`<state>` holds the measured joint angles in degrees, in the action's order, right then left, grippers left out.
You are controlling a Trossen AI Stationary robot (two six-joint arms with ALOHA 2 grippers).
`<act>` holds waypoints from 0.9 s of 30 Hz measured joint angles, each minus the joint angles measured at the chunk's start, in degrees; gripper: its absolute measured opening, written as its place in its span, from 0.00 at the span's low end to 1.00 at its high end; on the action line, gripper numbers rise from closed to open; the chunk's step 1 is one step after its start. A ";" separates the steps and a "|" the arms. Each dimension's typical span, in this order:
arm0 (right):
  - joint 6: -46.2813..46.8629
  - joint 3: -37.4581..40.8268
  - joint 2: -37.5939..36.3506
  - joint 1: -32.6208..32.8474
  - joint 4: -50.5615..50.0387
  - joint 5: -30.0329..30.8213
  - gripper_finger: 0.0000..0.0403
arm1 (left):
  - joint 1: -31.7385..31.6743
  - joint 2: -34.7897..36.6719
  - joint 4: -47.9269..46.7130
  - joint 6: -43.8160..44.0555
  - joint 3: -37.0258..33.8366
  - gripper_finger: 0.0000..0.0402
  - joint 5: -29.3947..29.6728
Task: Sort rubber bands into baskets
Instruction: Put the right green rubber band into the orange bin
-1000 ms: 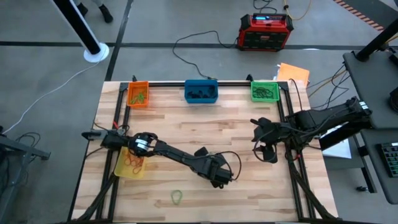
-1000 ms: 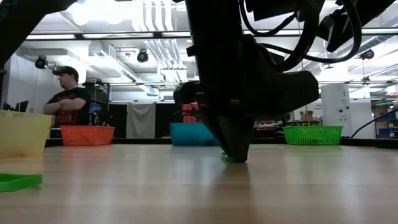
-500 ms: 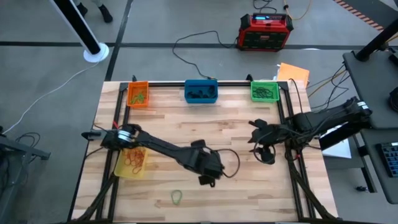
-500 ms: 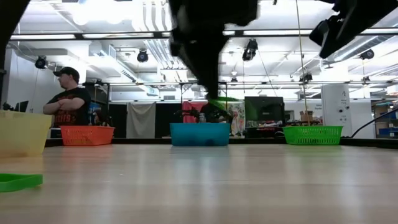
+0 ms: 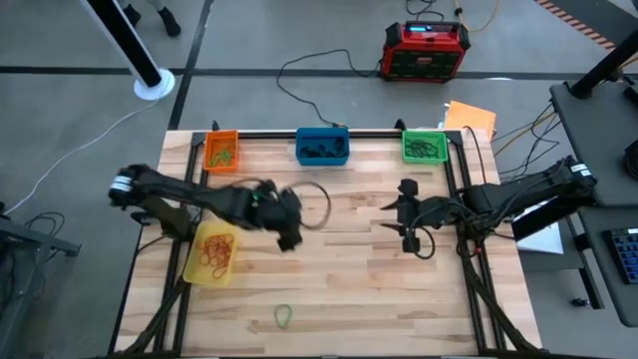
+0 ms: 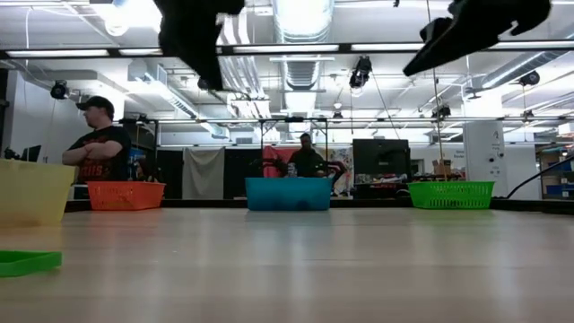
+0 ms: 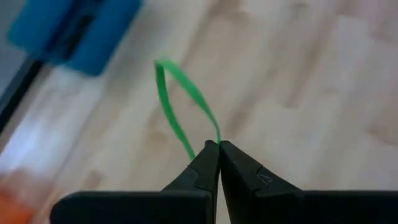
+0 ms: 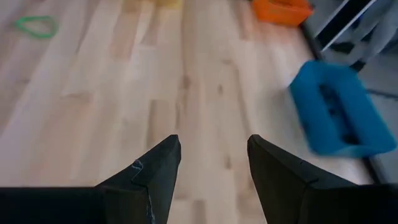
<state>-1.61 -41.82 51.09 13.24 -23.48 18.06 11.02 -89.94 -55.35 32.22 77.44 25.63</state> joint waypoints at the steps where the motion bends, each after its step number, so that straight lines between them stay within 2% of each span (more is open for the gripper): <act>1: -1.50 0.04 0.00 -0.62 0.88 0.45 0.45 | -1.53 1.74 -0.22 0.34 -1.59 0.00 0.44; 6: -4.48 0.24 0.00 -4.86 3.80 0.51 0.45 | -13.31 10.14 -0.81 1.83 -7.98 0.00 1.23; 12: -1.00 0.24 0.00 -8.97 3.86 -0.01 0.45 | -31.28 14.45 -2.64 0.71 -12.00 0.00 0.87; 22: 2.89 0.26 0.02 -9.43 4.66 -0.04 0.45 | -53.20 12.02 -2.73 -11.85 -12.88 0.00 -0.12; 27: 5.65 0.26 0.07 -9.43 5.44 -0.03 0.45 | -59.95 9.57 -1.97 -16.27 -12.99 0.00 -1.11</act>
<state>4.05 -41.56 51.16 3.81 -18.04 18.03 -48.93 -80.37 -57.33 15.95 64.45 24.52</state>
